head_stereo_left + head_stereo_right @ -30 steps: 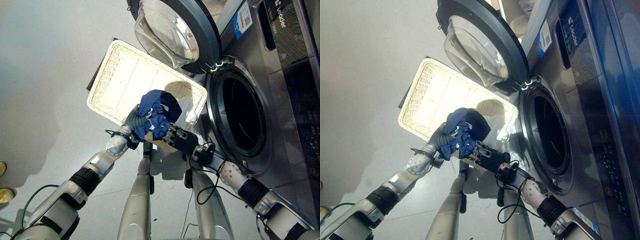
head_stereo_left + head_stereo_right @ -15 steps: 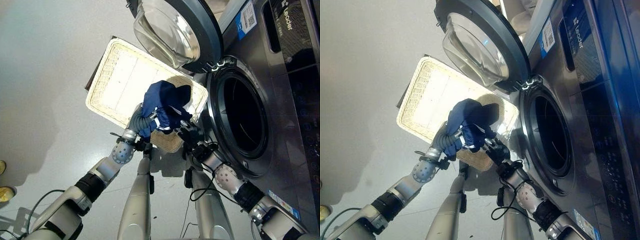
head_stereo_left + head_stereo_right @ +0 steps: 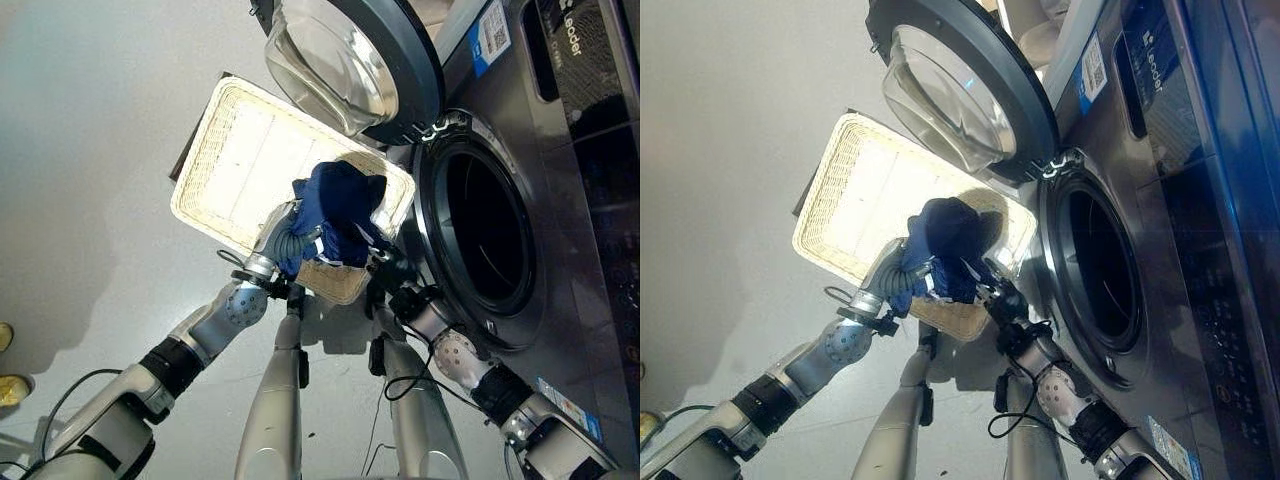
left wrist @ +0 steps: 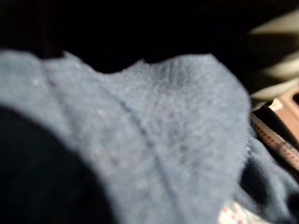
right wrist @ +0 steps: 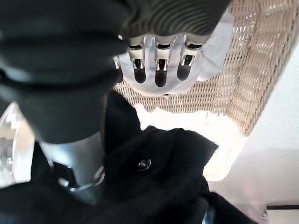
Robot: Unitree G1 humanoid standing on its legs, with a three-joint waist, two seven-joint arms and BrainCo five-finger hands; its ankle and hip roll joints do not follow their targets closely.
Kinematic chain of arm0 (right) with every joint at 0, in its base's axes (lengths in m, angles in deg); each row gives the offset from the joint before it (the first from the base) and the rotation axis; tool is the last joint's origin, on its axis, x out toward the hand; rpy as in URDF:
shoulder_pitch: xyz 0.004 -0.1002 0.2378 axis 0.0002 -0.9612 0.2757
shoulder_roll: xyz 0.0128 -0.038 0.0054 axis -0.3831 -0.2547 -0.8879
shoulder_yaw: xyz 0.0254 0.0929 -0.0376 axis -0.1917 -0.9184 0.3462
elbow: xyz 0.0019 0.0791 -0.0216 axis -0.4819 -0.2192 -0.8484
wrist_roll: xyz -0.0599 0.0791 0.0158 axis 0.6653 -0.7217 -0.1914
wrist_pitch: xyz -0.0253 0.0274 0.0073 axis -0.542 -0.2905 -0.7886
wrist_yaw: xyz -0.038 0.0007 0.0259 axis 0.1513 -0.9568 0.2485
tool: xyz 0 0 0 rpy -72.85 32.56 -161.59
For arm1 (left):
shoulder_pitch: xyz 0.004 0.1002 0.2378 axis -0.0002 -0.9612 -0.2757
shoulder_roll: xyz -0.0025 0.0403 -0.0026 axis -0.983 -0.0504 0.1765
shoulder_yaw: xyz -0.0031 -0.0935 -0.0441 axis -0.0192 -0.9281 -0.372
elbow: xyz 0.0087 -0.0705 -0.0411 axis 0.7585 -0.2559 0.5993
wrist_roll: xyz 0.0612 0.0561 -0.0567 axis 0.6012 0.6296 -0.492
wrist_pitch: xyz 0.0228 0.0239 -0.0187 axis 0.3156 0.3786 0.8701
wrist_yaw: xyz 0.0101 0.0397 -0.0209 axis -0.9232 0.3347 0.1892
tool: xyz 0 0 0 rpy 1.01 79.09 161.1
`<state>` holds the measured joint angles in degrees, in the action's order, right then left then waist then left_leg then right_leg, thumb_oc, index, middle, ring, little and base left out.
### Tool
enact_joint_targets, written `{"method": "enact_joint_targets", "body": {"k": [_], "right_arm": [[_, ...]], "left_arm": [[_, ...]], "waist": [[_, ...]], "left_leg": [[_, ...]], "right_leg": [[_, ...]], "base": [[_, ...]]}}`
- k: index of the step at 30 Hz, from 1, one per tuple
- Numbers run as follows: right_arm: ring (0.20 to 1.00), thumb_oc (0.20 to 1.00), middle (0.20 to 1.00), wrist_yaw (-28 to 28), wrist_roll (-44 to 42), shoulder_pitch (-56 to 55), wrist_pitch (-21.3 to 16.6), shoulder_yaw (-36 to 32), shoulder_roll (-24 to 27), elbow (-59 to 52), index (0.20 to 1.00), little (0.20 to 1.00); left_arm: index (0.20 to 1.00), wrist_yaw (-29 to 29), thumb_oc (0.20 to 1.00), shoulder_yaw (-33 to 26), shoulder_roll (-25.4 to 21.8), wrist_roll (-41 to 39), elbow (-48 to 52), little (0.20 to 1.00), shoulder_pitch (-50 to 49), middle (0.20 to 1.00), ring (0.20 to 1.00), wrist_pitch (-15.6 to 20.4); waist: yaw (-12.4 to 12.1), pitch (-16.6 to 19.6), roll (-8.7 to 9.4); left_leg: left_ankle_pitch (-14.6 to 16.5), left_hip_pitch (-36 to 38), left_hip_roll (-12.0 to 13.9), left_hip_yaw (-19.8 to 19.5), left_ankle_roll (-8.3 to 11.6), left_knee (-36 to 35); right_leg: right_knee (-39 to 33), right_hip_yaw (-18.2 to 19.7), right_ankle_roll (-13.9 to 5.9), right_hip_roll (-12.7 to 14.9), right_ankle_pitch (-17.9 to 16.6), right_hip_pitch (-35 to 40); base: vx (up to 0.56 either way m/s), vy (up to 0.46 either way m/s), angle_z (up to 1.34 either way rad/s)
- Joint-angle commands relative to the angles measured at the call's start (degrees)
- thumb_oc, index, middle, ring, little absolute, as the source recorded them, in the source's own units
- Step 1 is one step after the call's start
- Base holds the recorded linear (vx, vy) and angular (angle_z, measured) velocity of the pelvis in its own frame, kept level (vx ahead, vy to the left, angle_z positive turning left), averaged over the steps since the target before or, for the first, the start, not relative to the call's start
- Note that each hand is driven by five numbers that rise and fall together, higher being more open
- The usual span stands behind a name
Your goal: Put the clothes into the washing machine.
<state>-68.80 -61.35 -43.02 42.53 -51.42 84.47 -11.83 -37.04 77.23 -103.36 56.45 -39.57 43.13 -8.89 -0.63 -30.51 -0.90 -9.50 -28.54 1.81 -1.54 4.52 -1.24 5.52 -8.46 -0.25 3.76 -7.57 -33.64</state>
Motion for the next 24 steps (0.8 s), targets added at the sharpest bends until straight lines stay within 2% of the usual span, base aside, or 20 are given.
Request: {"method": "enact_joint_targets", "body": {"k": [1, 7, 15, 19, 24], "right_arm": [[1.000, 1.000, 1.000, 3.44, -1.16, 0.06, 1.72, 1.92, 0.49, -7.32, 1.000, 1.000], [1.000, 1.000, 1.000, 5.56, -1.77, 1.37, 3.26, 3.51, 1.38, -7.76, 1.000, 1.000], [1.000, 1.000, 1.000, 9.06, -4.19, 3.11, 2.86, 5.38, 1.29, -9.72, 1.000, 1.000], [1.000, 1.000, 1.000, 9.91, -5.67, 3.44, 0.93, 6.16, 0.38, -10.61, 1.000, 1.000], [1.000, 1.000, 1.000, 8.96, -7.25, 3.94, -4.26, 6.21, -1.03, -10.39, 1.000, 1.000]], "left_arm": [[0.200, -2.15, 0.200, 0.54, 0.77, 1.41, 2.33, 0.200, 0.16, 0.200, 0.200, 0.64], [0.200, -6.23, 0.200, 3.07, 0.42, 1.81, 1.92, 0.200, 2.20, 0.200, 0.200, 0.66], [0.200, -13.28, 0.200, 6.26, 0.74, -0.02, 1.81, 0.200, 4.34, 0.200, 0.200, -2.22], [0.200, -15.89, 0.200, 7.59, 1.13, -1.27, 1.70, 0.200, 4.64, 0.200, 0.200, -1.93], [0.200, -18.65, 0.200, 8.54, 1.69, -2.64, 2.40, 0.200, 4.55, 0.200, 0.200, -1.21]], "waist": [[1.90, 0.72, -1.13], [2.19, 0.72, -0.93], [2.33, 0.72, -0.42], [2.42, 0.72, -0.11], [2.47, 0.72, -0.17]], "left_leg": [[0.63, -1.33, -5.22, 2.37, -2.96, 0.50], [0.82, -1.72, -5.24, 1.89, -3.02, 1.04], [0.73, -1.97, -5.12, 2.28, -2.94, 0.82], [0.70, -2.16, -5.10, 2.47, -3.00, 0.39], [0.64, -2.40, -5.51, 2.51, -3.07, -0.15]], "right_leg": [[1.83, 1.80, -4.40, -2.49, 1.69, 0.20], [2.29, 2.51, -4.30, -3.01, 1.90, -0.24], [1.86, 2.18, -4.59, -2.98, 1.51, -0.45], [1.19, 2.23, -4.77, -3.00, 1.01, -0.80], [-0.68, 2.32, -5.08, -2.63, -0.33, -1.11]], "base": [[0.00, 0.000, 0.00], [0.00, 0.000, 0.00], [0.00, 0.000, 0.00], [0.00, 0.000, -0.02], [0.01, 0.014, -0.11]]}}
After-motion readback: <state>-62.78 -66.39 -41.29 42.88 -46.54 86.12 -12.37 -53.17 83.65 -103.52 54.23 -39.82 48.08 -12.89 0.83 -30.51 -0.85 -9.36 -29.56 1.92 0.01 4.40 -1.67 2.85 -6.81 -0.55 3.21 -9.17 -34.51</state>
